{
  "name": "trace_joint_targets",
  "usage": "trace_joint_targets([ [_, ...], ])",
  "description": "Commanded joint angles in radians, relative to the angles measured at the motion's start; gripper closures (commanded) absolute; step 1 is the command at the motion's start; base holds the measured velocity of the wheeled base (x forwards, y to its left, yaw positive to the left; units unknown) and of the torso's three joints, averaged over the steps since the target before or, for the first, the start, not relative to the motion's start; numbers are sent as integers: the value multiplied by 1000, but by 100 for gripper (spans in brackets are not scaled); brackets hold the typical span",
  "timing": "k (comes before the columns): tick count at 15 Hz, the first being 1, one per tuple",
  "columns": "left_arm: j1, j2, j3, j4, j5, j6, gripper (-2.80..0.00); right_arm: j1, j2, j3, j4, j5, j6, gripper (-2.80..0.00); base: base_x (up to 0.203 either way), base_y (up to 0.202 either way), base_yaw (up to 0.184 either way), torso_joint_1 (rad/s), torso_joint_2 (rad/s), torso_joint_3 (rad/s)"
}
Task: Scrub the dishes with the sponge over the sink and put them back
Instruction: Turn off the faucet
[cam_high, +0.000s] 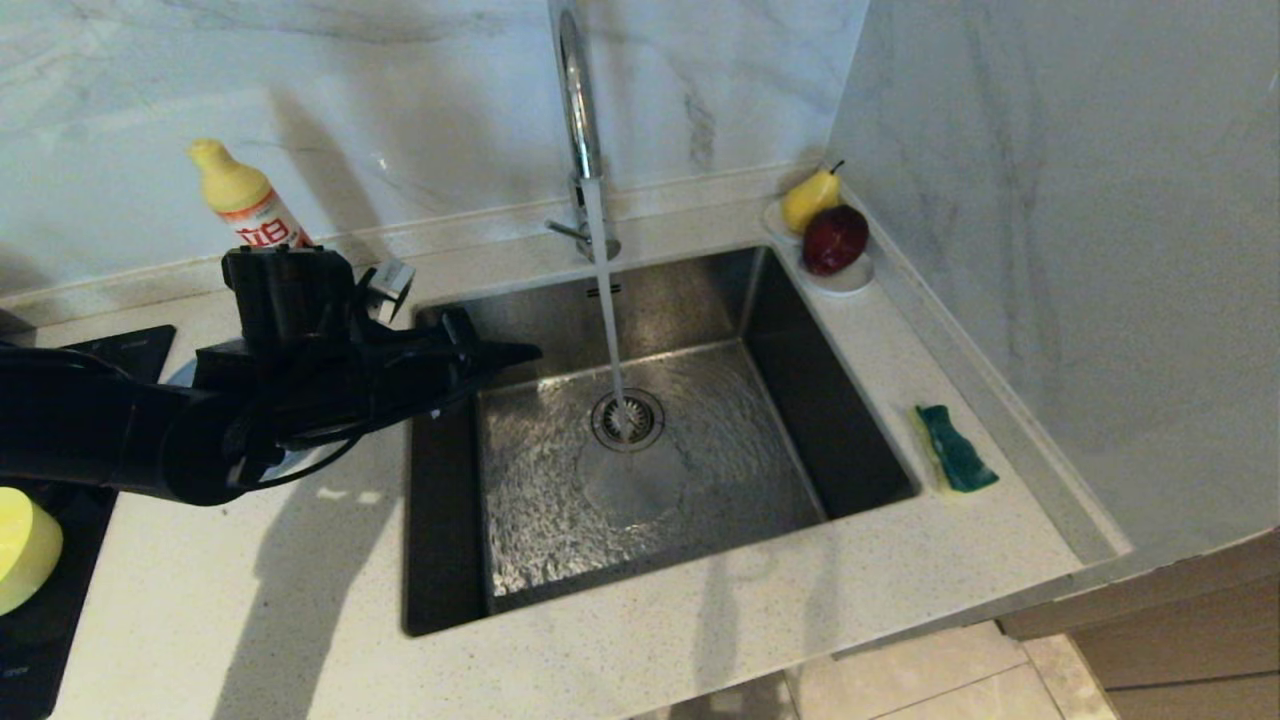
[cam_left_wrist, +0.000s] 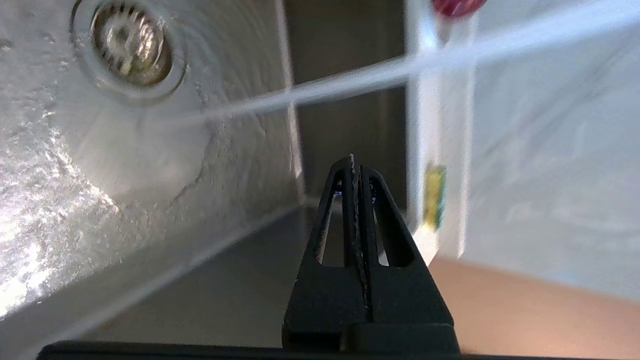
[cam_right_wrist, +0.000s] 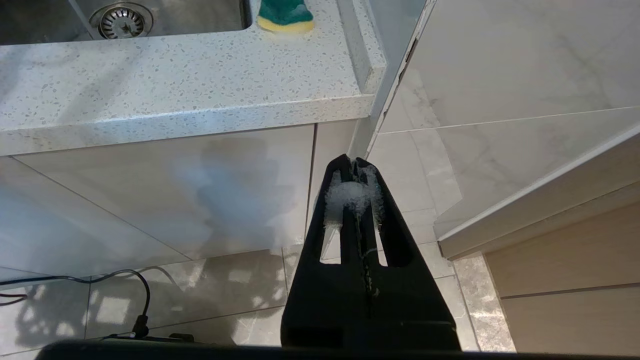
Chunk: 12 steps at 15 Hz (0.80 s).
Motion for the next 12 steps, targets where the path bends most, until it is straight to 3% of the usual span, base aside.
trace_joint_targets([
  [1,0,49,-19,-120,13,-50,0,0,0,1,0,0,-1,0,0,0,0,0,0,0],
  [12,0,120,-112,-177,56,-107,0,0,0,0,0,0,-1,0,0,0,0,0,0,0],
])
